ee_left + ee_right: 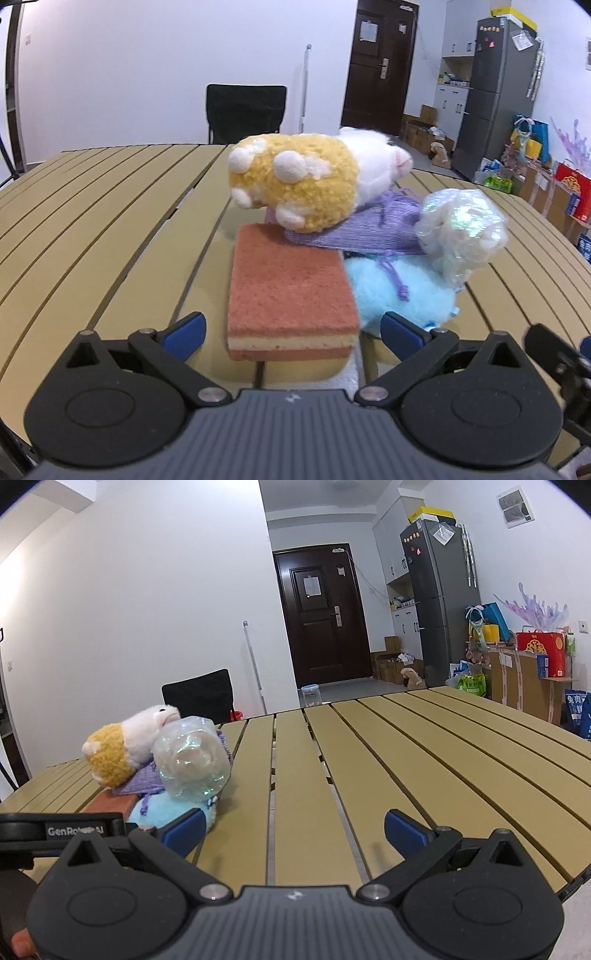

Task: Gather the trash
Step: 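Close the left tool on the pink-and-cream sponge, then grasp the clear plastic bag with the right tool while the left tool holds the sponge, then carry the sponge and plastic bag down from the table to the black bin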

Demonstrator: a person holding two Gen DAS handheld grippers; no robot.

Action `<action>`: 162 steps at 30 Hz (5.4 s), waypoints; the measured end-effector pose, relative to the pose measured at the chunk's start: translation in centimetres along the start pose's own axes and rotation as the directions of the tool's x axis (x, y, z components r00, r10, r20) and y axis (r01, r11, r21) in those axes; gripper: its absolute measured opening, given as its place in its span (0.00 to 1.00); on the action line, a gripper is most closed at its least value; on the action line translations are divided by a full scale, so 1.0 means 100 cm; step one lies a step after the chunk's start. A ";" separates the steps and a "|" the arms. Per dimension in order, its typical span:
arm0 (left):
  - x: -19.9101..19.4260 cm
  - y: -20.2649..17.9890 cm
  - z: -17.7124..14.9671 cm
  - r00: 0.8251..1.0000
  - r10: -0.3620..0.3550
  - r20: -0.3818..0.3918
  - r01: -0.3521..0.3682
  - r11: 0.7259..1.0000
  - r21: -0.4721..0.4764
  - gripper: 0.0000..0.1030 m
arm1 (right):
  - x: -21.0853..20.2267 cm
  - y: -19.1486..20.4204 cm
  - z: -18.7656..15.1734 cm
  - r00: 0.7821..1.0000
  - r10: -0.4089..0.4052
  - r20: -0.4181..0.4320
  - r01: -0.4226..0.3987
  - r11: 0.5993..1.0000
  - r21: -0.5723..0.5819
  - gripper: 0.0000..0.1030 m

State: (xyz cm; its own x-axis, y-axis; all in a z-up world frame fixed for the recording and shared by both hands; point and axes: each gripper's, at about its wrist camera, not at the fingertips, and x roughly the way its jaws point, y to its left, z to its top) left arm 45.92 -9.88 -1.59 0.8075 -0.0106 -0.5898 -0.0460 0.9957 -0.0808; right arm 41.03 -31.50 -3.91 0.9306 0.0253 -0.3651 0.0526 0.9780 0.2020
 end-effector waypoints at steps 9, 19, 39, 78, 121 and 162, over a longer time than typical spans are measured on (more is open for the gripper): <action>0.001 0.006 0.000 1.000 -0.023 0.019 0.023 1.000 -0.006 0.81 | 0.000 -0.001 -0.003 1.000 0.005 -0.017 -0.005 1.000 0.000 1.00; -0.001 0.015 0.001 1.000 0.001 0.030 0.000 0.999 -0.034 0.74 | 0.000 0.000 -0.005 1.000 0.009 -0.026 -0.009 1.000 -0.003 1.00; -0.004 0.016 0.000 0.997 0.038 0.066 -0.038 0.999 -0.002 0.70 | 0.006 0.012 -0.006 0.999 0.018 -0.042 -0.018 1.000 -0.012 1.00; -0.046 0.085 0.002 0.984 0.142 0.104 -0.138 0.989 -0.046 0.70 | 0.066 0.068 0.040 0.991 0.118 -0.056 -0.110 0.986 0.121 0.52; -0.104 0.132 -0.014 0.970 0.214 0.117 -0.202 0.973 -0.109 0.70 | -0.025 0.077 0.019 0.980 0.199 -0.024 -0.200 0.977 -0.069 0.43; -0.223 0.137 -0.153 0.983 0.138 0.120 -0.134 0.990 -0.042 0.70 | -0.166 0.086 -0.102 0.968 0.202 -0.148 -0.223 0.964 -0.142 0.43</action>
State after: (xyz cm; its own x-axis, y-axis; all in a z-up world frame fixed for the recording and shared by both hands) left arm 18.31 2.57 -1.87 0.8580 0.1384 -0.4946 -0.1784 0.9834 -0.0344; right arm 22.38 -21.39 -5.40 0.8580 0.2523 -0.4474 -0.2079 0.9671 0.1466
